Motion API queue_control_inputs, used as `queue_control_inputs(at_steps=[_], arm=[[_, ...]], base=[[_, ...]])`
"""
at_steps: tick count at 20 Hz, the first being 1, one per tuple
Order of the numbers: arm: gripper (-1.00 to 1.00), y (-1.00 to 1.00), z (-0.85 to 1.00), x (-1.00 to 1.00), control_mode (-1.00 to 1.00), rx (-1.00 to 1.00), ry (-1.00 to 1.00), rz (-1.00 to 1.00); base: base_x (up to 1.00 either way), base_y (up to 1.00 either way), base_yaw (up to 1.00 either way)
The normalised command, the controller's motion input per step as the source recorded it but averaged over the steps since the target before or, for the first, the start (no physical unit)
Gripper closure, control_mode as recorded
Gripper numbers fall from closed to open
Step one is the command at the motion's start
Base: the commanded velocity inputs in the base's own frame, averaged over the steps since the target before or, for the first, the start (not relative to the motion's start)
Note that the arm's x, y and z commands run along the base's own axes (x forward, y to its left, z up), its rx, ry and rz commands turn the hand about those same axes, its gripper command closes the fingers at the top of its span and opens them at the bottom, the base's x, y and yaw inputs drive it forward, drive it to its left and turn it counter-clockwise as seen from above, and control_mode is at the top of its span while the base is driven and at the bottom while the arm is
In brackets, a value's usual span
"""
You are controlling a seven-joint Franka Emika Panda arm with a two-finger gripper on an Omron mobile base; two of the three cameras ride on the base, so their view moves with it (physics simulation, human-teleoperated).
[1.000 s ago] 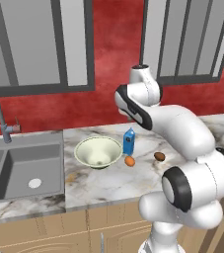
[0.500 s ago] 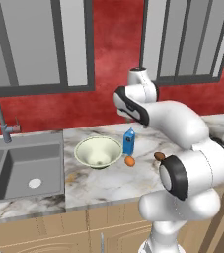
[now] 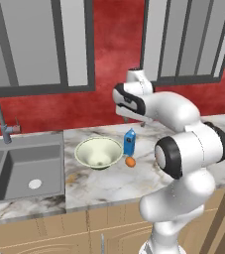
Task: Gather the eggs and milk located in the vicinity of the sink area and place them right next to the bowl.
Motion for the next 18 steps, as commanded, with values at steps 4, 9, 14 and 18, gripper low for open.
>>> queue_control_inputs(at_steps=[4, 9, 14, 18], arm=[[-1.0, 0.0, -0.16, 0.35, -1.0, 0.01, 0.04, 0.0], [-1.0, 0.0, -0.22, 0.23, -1.0, 0.0, 0.0, 0.0], [-1.0, 0.0, -0.23, 0.13, -1.0, 0.0, 0.0, 0.0], [-1.0, 0.0, -0.18, 0.04, -1.0, 0.0, 0.0, 0.0]], base=[[0.0, 0.0, 0.0], [0.0, 0.0, 0.0], [0.0, 0.0, 0.0], [0.0, 0.0, 0.0]])
